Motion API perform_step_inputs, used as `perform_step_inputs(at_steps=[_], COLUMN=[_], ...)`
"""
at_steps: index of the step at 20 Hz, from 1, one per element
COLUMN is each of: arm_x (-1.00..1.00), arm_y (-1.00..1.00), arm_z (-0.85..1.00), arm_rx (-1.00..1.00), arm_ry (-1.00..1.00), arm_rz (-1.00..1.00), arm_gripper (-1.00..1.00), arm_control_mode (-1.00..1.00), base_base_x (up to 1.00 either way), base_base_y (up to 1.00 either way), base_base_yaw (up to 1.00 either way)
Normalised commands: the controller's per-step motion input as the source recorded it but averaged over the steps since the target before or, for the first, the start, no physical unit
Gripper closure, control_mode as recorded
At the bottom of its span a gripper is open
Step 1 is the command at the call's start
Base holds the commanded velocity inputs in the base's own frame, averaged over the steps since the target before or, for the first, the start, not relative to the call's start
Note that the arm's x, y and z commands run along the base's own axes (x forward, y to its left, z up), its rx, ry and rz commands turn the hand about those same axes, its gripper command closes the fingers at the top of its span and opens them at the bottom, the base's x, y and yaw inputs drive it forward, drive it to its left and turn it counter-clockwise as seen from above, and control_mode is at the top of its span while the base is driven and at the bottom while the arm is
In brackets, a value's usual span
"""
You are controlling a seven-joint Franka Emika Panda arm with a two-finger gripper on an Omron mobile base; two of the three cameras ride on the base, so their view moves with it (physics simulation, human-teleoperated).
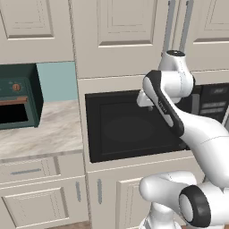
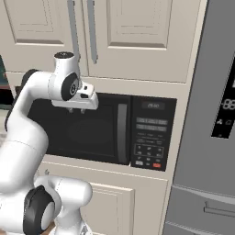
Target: Open the cabinet directly in front. Then move the beer and the cup to the dining counter with the jar on it.
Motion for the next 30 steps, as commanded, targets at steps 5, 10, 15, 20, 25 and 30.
perform_step_inputs(at_steps=[5,10,15,20,25,30], arm_x=[-0.27,-0.53,-0.66,-0.48,-0.38,-0.37], arm_y=[0.0,0.0,0.0,0.0,0.0,0.0], arm_z=[0.2,0.43,0.49,0.58,0.6,0.44], arm_rx=[0.0,0.0,0.0,0.0,0.0,0.0], arm_ry=[-0.2,-0.39,-0.45,-0.45,-0.41,-0.41], arm_rz=[0.0,0.0,0.0,0.0,0.0,0.0], arm_gripper=[-1.0,-1.0,-1.0,-1.0,-1.0,-1.0], arm_control_mode=[-1.0,-1.0,-1.0,-1.0,-1.0,-1.0], base_base_x=[0.0,0.0,0.0,0.0,0.0,0.0], base_base_y=[0.0,0.0,0.0,0.0,0.0,0.0], base_base_yaw=[0.0,0.0,0.0,0.0,0.0,0.0])
